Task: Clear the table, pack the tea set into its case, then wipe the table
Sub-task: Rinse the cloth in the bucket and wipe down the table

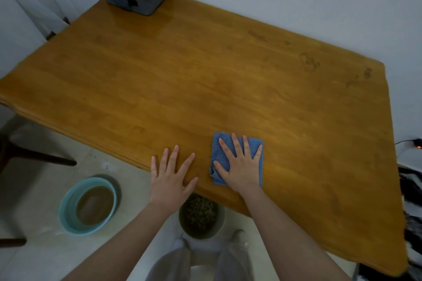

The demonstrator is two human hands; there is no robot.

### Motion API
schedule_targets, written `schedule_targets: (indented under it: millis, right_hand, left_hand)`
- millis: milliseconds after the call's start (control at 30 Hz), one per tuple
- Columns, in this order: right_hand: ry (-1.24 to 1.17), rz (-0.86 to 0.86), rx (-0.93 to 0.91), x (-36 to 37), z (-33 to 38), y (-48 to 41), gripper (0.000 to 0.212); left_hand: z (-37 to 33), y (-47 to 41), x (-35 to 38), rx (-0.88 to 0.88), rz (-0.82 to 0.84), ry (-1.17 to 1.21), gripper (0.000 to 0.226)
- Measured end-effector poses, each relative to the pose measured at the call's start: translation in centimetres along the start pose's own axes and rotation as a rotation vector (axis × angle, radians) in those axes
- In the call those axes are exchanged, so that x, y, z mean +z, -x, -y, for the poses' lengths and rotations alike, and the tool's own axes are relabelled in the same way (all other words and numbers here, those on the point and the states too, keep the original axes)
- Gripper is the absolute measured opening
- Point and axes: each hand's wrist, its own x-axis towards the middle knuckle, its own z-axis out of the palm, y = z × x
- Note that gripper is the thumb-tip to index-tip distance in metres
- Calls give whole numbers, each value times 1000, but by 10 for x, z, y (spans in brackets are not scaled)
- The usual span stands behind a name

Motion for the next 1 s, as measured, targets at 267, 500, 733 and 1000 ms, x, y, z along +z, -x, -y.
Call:
schedule_targets:
  millis: [267,500,733,1000]
  right_hand:
    - [11,57,-316,-14,-41,-67,71]
    - [-5,57,-460,-11,-52,-55,67]
    - [3,2,-548,-2,-67,-11,67]
    - [-13,-52,-499,7,-94,40,65]
  left_hand:
    - [-56,2,3,-167,-78,123,63]
    - [-104,22,15,-392,-81,166,65]
    - [-121,38,14,-430,-56,119,67]
    - [-133,55,16,-368,-6,92,74]
